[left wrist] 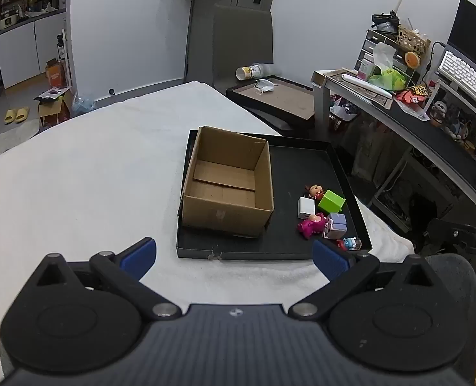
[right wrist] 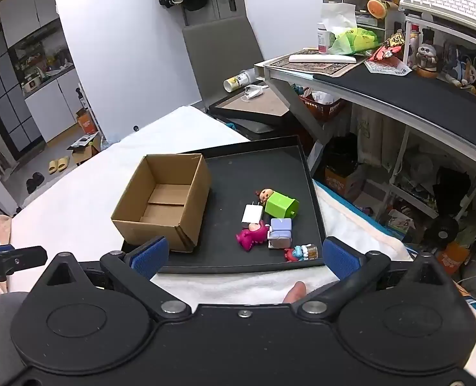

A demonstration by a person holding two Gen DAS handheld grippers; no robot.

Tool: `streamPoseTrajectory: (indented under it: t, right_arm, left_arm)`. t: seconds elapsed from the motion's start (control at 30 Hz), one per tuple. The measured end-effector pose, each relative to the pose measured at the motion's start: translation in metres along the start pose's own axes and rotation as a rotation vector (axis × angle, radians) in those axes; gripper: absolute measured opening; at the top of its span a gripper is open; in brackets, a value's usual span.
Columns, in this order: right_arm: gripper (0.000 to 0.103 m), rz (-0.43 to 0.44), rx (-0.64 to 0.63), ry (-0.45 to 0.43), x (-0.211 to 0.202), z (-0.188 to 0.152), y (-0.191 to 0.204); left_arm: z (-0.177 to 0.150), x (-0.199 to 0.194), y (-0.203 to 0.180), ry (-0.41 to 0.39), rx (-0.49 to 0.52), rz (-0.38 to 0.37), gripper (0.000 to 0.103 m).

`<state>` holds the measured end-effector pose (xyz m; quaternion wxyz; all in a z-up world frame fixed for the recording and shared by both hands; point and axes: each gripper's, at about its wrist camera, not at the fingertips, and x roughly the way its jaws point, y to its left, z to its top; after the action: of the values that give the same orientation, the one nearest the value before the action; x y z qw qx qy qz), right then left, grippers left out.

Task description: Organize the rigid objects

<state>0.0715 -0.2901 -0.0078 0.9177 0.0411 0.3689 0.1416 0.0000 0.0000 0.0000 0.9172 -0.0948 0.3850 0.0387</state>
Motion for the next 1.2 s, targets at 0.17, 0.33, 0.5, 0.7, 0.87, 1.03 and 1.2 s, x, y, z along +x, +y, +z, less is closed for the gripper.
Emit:
streamPoseTrajectory:
  t: [0.17, 0.33, 0.5, 0.7, 0.87, 1.03, 1.2]
  right_arm:
    - [0.103, -0.004, 0.001, 0.002, 0.000, -0.004, -0.001]
    - [0.103, -0.002, -0.008, -0.001, -0.005, 0.002, 0.003]
    - [0.103, -0.001, -0.014, -0.013, -0.006, 0.003, 0.008]
    - [0.103, 0.002, -0.024, -0.018, -0.011, 0.001, 0.007]
    - [0.103, 0.002, -0.024, -0.018, -0.011, 0.001, 0.007]
    - [0.103, 0.003, -0.024, -0.020, -0.012, 0.000, 0.007]
    - [0.103, 0.004, -0.026, -0.021, -0.013, 0.000, 0.008]
  left_arm:
    - [0.001, 0.000, -0.001, 0.002, -0.002, 0.009, 0.103]
    - [-0.003, 0.001, -0.009, -0.002, 0.003, 0.005, 0.103]
    - [-0.006, -0.005, -0.006, -0.013, 0.002, -0.001, 0.103]
    - [-0.002, -0.007, -0.003, -0.010, 0.006, -0.002, 0.103]
    - [-0.002, -0.009, -0.003, -0.011, 0.012, -0.001, 0.103]
    - [0.000, -0.010, -0.003, -0.012, 0.018, -0.002, 0.103]
    - [0.000, -0.012, -0.005, -0.011, 0.025, -0.001, 0.103]
